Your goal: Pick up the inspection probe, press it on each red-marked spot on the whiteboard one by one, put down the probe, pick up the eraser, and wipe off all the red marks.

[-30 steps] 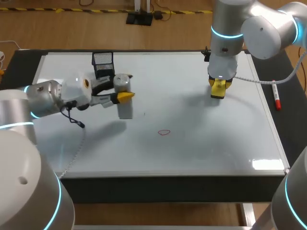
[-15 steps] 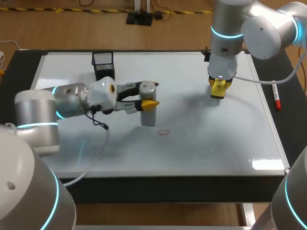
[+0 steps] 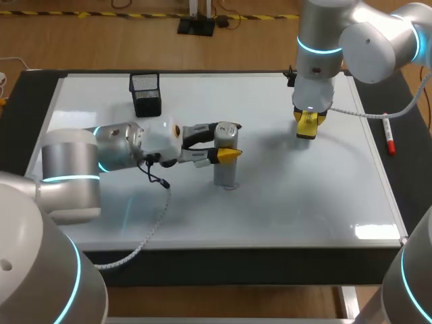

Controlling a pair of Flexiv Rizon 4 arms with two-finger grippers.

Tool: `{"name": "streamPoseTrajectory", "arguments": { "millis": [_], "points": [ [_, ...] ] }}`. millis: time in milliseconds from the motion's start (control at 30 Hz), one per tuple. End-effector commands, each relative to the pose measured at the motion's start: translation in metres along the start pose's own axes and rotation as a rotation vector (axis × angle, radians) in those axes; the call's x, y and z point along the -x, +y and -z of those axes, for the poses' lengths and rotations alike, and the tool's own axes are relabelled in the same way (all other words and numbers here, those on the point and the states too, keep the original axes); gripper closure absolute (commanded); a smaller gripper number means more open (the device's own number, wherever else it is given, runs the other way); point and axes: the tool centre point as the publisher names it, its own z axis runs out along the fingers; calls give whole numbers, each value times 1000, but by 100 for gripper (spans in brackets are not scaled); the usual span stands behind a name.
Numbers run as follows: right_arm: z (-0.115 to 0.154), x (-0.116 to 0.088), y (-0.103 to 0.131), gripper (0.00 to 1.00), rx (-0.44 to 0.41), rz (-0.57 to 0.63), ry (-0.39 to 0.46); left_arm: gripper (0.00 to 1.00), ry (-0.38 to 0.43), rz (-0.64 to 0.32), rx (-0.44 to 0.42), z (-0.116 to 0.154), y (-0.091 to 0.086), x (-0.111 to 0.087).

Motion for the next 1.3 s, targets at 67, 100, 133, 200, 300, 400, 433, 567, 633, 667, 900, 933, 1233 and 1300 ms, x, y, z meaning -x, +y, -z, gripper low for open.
{"name": "streamPoseTrajectory", "arguments": {
  "millis": [67,100,133,200,300,400,433,567,633,667,900,933,1233,1300],
  "points": [
    [1,0,-1,100,-1,1,4,100,-3,15,-3,-5,3,-2],
    [1,0,-1,100,-1,1,4,100,-7,22,-5,-5,3,-2],
    [1,0,-1,100,-1,1,4,100,-8,28,-10,-5,4,-3],
    [1,0,-1,100,-1,1,4,100,-11,34,-11,-6,6,-3],
    [1,0,-1,100,-1,1,4,100,-13,42,-14,-6,9,-3],
    [1,0,-1,100,-1,1,4,100,-14,45,-15,-7,10,-3],
    [1,0,-1,100,-1,1,4,100,-14,46,-15,-7,11,-3],
    [1,0,-1,100,-1,1,4,100,-12,51,-17,-9,14,-2],
    [1,0,-1,100,-1,1,4,100,-12,52,-16,-10,16,-2],
    [1,0,-1,100,-1,1,4,100,-11,52,-16,-10,16,-2],
    [1,0,-1,100,-1,1,4,100,-8,49,-4,-10,20,-1],
    [1,0,-1,100,-1,1,4,100,-6,48,-1,-10,20,-1],
    [1,0,-1,100,-1,1,4,100,-1,51,65,-6,27,-2],
    [1,0,-1,100,-1,1,4,100,-2,51,85,-5,28,-2]
  ]
}}
